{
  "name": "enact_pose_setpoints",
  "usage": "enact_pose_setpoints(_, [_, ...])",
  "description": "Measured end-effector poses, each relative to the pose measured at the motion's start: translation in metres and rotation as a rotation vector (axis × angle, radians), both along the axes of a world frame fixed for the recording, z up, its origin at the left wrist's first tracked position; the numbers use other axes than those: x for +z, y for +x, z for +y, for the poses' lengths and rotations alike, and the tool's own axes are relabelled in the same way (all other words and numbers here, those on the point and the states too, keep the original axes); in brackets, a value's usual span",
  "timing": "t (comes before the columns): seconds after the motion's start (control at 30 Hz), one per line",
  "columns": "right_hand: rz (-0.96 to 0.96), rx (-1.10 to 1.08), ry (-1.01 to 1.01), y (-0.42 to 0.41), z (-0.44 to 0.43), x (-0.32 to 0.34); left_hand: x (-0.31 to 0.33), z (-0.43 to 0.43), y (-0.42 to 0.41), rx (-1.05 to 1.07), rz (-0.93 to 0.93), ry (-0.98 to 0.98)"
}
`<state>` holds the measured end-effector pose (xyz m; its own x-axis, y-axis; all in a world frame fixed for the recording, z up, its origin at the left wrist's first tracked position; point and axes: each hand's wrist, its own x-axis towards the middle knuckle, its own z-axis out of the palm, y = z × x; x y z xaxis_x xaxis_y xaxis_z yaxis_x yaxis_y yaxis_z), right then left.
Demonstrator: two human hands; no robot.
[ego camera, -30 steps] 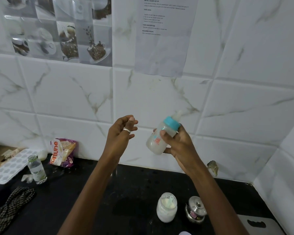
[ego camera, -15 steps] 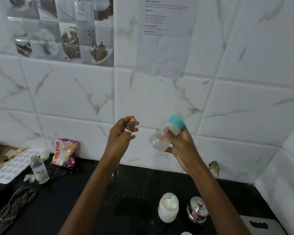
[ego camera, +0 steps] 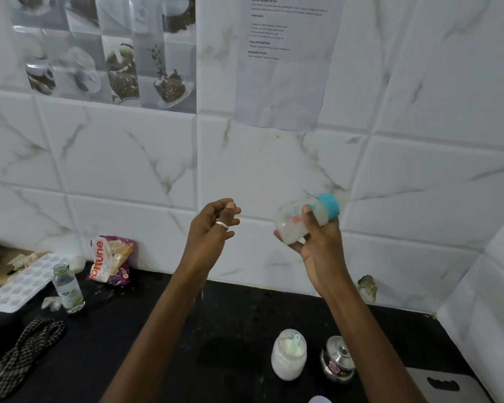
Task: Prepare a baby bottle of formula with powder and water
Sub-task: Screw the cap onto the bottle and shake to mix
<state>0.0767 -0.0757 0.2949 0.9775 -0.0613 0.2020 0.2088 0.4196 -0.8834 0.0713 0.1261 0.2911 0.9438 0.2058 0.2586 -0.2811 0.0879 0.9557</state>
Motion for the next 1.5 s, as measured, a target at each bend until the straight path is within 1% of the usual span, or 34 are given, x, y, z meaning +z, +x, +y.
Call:
enact_pose_setpoints(0.07, [0.013, 0.061, -0.218, -0.001, 0.002, -0.004, 0.001, 0.000, 0.001, 0.005, 0.003, -0.003])
enact_pose_setpoints(0.1, [0.014, 0.095, -0.265, -0.001, 0.001, -0.006, 0.001, 0.000, 0.001, 0.007, 0.003, -0.007])
enact_pose_setpoints(0.13, [0.009, 0.089, -0.248, -0.001, 0.001, -0.006, 0.001, 0.001, 0.001, 0.007, 0.003, -0.010])
enact_pose_setpoints(0.17, [0.003, 0.061, -0.160, 0.000, -0.001, -0.003, 0.001, 0.001, 0.000, 0.004, 0.003, -0.013])
enact_pose_setpoints(0.23, [-0.018, -0.013, 0.081, 0.001, -0.002, 0.003, 0.001, 0.001, -0.001, -0.001, -0.002, -0.008])
enact_pose_setpoints(0.27, [-0.031, -0.037, 0.105, 0.001, -0.002, 0.006, 0.001, 0.002, -0.001, 0.001, -0.004, -0.004])
enact_pose_setpoints(0.3, [-0.033, -0.037, 0.060, 0.001, -0.002, 0.006, 0.001, 0.002, -0.001, 0.004, -0.004, -0.002])
enact_pose_setpoints(0.37, [-0.013, 0.038, -0.165, -0.001, -0.002, 0.003, 0.002, 0.003, 0.000, 0.012, -0.004, -0.008])
enact_pose_setpoints(0.4, [-0.010, 0.067, -0.217, -0.002, -0.002, 0.001, 0.002, 0.002, 0.000, 0.013, -0.003, -0.013])
enact_pose_setpoints(0.43, [-0.014, 0.064, -0.202, -0.002, -0.003, 0.001, 0.003, 0.002, 0.000, 0.010, -0.003, -0.013])
enact_pose_setpoints(0.5, [-0.011, 0.019, 0.027, -0.001, -0.003, 0.004, 0.002, 0.000, -0.001, 0.000, -0.006, -0.006])
enact_pose_setpoints(0.53, [-0.018, -0.002, 0.091, -0.001, -0.002, 0.005, 0.001, -0.001, -0.001, -0.003, -0.007, -0.003])
enact_pose_setpoints(0.57, [-0.022, -0.005, 0.076, 0.000, -0.001, 0.006, 0.001, -0.001, -0.001, -0.002, -0.008, 0.002])
enact_pose_setpoints(0.67, [-0.003, 0.111, -0.260, -0.002, 0.003, 0.000, 0.003, -0.001, 0.001, 0.005, -0.013, 0.011])
enact_pose_setpoints(0.7, [-0.008, 0.129, -0.288, -0.003, 0.003, -0.001, 0.003, -0.002, 0.001, 0.006, -0.014, 0.009])
enact_pose_setpoints(0.73, [-0.008, 0.115, -0.236, -0.003, 0.003, 0.000, 0.003, -0.002, 0.001, 0.006, -0.015, 0.007])
enact_pose_setpoints(0.8, [0.001, 0.061, 0.008, -0.003, 0.003, 0.004, 0.002, -0.002, 0.000, 0.003, -0.020, 0.013])
enact_pose_setpoints(0.83, [-0.004, 0.050, 0.038, -0.003, 0.004, 0.006, 0.002, -0.001, -0.001, 0.004, -0.019, 0.019])
enact_pose_setpoints(0.87, [-0.009, 0.050, -0.031, -0.003, 0.005, 0.006, 0.002, 0.000, -0.001, 0.005, -0.018, 0.023])
enact_pose_setpoints(0.93, [-0.014, 0.097, -0.268, -0.002, 0.004, 0.001, 0.002, 0.000, 0.000, 0.009, -0.014, 0.025])
enact_pose_setpoints(0.97, [-0.016, 0.110, -0.294, -0.003, 0.004, -0.001, 0.002, 0.001, 0.000, 0.012, -0.012, 0.024])
enact_pose_setpoints(1.0, [-0.012, 0.088, -0.259, -0.002, 0.004, -0.001, 0.002, 0.001, 0.000, 0.012, -0.010, 0.020])
enact_pose_setpoints(1.07, [-0.009, 0.045, -0.021, -0.002, 0.003, 0.001, 0.001, 0.000, 0.000, 0.008, -0.008, 0.016])
enact_pose_setpoints(1.1, [-0.022, 0.032, 0.022, -0.002, 0.003, 0.002, 0.000, 0.001, -0.001, 0.009, -0.010, 0.021])
enact_pose_setpoints(1.13, [-0.032, 0.032, -0.023, -0.003, 0.003, 0.003, 0.000, 0.001, -0.001, 0.009, -0.010, 0.028])
enact_pose_setpoints(1.2, [-0.031, 0.076, -0.268, -0.005, 0.002, 0.000, 0.001, 0.001, 0.000, 0.014, -0.010, 0.037])
enact_pose_setpoints(1.23, [-0.032, 0.106, -0.323, -0.006, 0.001, -0.001, 0.001, 0.001, 0.001, 0.017, -0.007, 0.037])
enact_pose_setpoints(1.27, [-0.038, 0.109, -0.315, -0.006, 0.000, -0.001, 0.001, 0.000, 0.002, 0.017, -0.005, 0.033])
enact_pose_setpoints(1.37, [-0.033, 0.027, 0.038, -0.003, -0.003, 0.001, 0.001, 0.000, 0.001, 0.009, -0.003, 0.022])
enact_pose_setpoints(1.4, [-0.043, 0.006, 0.043, -0.002, -0.003, 0.002, 0.000, 0.001, 0.001, 0.009, -0.003, 0.024])
enact_pose_setpoints(1.43, [-0.046, 0.007, -0.034, -0.002, -0.003, 0.001, 0.001, 0.001, 0.000, 0.010, -0.005, 0.024])
enact_pose_setpoints(1.5, [-0.036, 0.072, -0.286, -0.005, -0.003, -0.004, 0.002, 0.002, 0.000, 0.015, -0.012, 0.023])
